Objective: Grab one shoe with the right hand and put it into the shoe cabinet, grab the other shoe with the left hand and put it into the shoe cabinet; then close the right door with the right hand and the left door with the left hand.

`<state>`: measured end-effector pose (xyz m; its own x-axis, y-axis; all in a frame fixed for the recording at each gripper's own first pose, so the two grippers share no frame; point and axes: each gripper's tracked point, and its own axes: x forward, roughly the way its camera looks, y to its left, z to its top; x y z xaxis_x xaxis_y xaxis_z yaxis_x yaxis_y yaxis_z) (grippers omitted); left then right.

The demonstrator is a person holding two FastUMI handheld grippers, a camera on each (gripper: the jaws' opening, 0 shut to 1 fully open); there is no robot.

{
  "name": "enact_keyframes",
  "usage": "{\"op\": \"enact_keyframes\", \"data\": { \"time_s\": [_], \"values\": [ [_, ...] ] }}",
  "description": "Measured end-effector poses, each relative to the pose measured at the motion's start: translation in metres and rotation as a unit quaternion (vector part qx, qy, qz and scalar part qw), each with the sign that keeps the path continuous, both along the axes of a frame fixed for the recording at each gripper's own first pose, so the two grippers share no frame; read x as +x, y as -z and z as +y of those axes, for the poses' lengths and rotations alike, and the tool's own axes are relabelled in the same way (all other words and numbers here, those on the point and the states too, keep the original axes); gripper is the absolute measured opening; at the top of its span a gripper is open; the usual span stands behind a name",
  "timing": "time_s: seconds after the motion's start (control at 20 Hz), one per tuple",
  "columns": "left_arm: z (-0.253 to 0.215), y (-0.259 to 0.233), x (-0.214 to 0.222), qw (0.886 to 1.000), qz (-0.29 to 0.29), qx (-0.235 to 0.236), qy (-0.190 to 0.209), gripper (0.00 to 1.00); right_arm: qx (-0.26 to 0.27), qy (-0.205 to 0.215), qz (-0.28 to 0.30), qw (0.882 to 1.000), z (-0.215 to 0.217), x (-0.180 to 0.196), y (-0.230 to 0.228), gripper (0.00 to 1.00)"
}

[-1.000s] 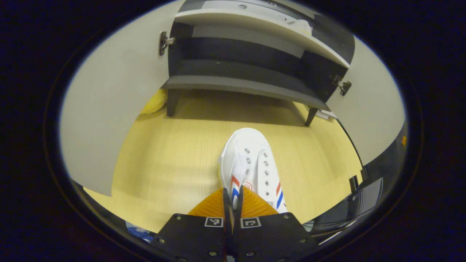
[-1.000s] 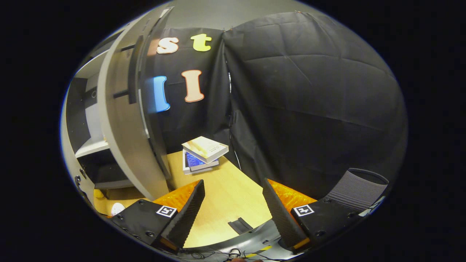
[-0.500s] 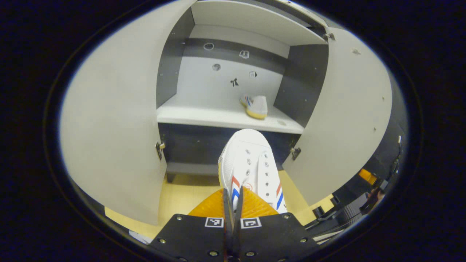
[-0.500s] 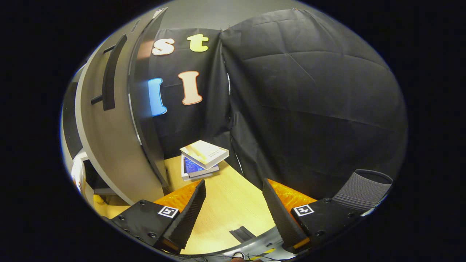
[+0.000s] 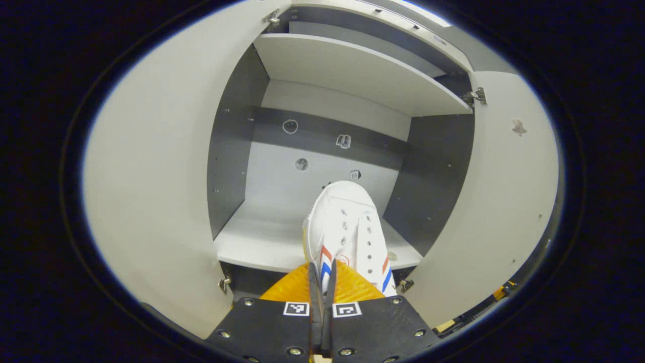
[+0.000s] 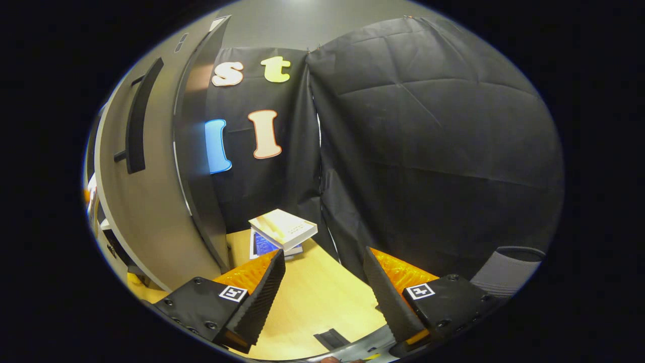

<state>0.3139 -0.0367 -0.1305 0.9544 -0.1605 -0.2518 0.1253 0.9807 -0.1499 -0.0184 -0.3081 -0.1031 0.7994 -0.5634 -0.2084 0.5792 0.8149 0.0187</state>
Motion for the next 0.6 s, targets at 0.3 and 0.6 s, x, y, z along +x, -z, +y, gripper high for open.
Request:
{"op": "enact_keyframes", "data": {
  "time_s": [0.3,0.6],
  "values": [
    [0.002,-0.017,0.06,0.999,-0.035,0.008,-0.03,0.02,-0.021,-0.016,-0.023,0.999,-0.008,0.004,-0.015,0.98],
    [0.007,-0.005,0.091,0.998,-0.025,0.007,-0.051,0.02,-0.034,0.001,-0.038,0.999,-0.042,0.007,-0.028,0.98]
  ]
}}
